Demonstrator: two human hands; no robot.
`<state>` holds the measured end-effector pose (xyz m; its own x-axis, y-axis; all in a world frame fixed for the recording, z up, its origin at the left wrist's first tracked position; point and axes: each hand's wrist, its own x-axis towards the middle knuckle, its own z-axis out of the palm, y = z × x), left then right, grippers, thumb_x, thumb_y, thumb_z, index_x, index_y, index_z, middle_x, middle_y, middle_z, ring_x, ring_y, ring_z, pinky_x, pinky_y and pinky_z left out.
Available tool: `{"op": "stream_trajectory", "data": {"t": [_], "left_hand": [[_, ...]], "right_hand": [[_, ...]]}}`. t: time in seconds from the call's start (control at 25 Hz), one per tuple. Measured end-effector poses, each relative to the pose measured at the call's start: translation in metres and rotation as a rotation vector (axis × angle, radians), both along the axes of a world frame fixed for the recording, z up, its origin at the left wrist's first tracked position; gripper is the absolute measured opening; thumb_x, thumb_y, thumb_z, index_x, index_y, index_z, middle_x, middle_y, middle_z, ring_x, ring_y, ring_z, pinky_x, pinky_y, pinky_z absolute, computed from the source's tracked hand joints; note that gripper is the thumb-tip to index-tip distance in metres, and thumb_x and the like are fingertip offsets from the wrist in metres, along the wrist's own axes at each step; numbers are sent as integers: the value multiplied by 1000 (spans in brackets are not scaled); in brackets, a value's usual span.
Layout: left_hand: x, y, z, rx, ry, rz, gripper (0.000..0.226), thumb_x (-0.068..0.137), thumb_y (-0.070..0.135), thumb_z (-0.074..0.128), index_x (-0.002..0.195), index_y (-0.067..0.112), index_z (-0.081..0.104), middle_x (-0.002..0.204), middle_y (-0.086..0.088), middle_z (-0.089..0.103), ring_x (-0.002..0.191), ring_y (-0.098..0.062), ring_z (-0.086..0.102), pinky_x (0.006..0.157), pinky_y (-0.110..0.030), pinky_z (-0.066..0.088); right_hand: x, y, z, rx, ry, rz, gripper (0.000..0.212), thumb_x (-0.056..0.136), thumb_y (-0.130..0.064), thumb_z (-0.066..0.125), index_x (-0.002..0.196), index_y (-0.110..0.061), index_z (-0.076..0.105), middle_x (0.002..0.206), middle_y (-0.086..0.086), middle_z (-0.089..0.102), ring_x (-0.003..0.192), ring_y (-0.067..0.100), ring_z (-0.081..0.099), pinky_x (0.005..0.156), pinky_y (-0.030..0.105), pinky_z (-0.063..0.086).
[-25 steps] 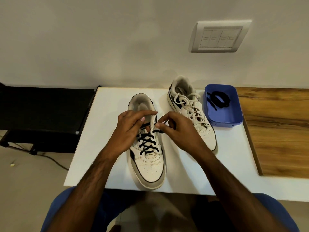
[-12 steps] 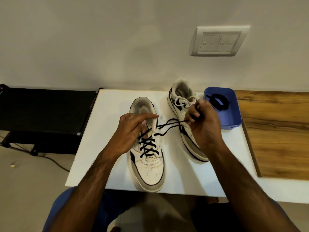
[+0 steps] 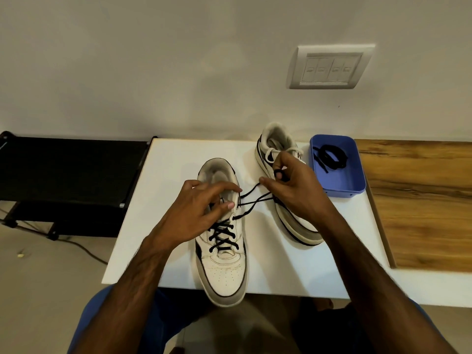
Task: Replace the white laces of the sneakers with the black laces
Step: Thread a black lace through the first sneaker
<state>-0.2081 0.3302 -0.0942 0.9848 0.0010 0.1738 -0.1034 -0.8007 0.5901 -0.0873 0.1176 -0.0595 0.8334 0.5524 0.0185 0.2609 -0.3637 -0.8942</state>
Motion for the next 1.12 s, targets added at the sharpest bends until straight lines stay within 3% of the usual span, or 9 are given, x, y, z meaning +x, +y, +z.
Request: {"op": "stream_trajectory", "data": {"t": [0.12,0.32,0.48,0.64,0.76,0.88,0.92,1.0,1.12], "left_hand": [[-6,-4,3,84,-25,-19,32,98,49,50,129,40,56,81,14,59,90,-5,58,103,-34,33],[-7,-38,0,556,-292,18,33,86,52,66,106,26,66,131,-1,53,122,-28,48,103,-51,29],[-1,-54,-3,744,-133,22,30,77,45,75,96,23,67,153,-6,44,143,-35,35,110,-66,22],[-1,-58,-9,618,-71,74,13,75,32,83,82,28,72,145,-2,52,144,-31,36,111,-63,22],[-5,-54,-11,236,-127,85,7,83,34,77,84,36,69,140,12,50,143,-17,28,112,-45,10],[-10,-45,-6,-86,-94,169,2,88,41,61,88,43,63,134,30,41,139,-3,21,108,-27,6],[-11,-44,-6,-146,-87,195,3,88,45,58,89,45,61,131,32,41,137,-2,22,106,-26,8],[-12,-45,-5,-196,-98,228,7,88,49,55,90,45,60,127,32,41,133,-4,26,104,-29,12],[-11,-48,-6,-190,-105,268,6,91,39,55,92,39,61,129,21,46,131,-6,29,101,-30,15]], "right_hand": [[4,-6,-3,65,119,23,25,90,-22,73,87,-19,49,71,-14,52,65,12,48,65,36,45],[15,-13,-1,259,296,-41,11,99,-8,59,108,-3,63,95,5,70,82,14,68,75,27,55],[29,-11,3,167,247,-141,10,98,-10,63,106,-6,66,96,7,73,83,16,71,76,31,58],[42,7,10,-14,145,-32,20,95,-5,64,115,-8,65,108,10,71,88,17,73,72,23,59],[42,13,11,-306,-123,30,43,91,-2,68,132,-13,60,128,6,60,100,18,66,75,18,52],[27,3,5,-451,-491,-85,38,92,-16,68,129,-22,62,132,4,49,115,24,51,92,36,47],[15,-1,1,-399,-455,-51,26,95,-31,64,121,-26,66,131,2,51,119,23,48,98,42,43],[-13,-7,-8,-288,-152,173,35,99,-57,48,102,-33,72,117,-6,61,115,17,52,102,49,39],[-40,-20,-7,-122,252,366,39,102,-43,52,86,-10,66,84,2,70,86,20,66,95,46,50]]}}
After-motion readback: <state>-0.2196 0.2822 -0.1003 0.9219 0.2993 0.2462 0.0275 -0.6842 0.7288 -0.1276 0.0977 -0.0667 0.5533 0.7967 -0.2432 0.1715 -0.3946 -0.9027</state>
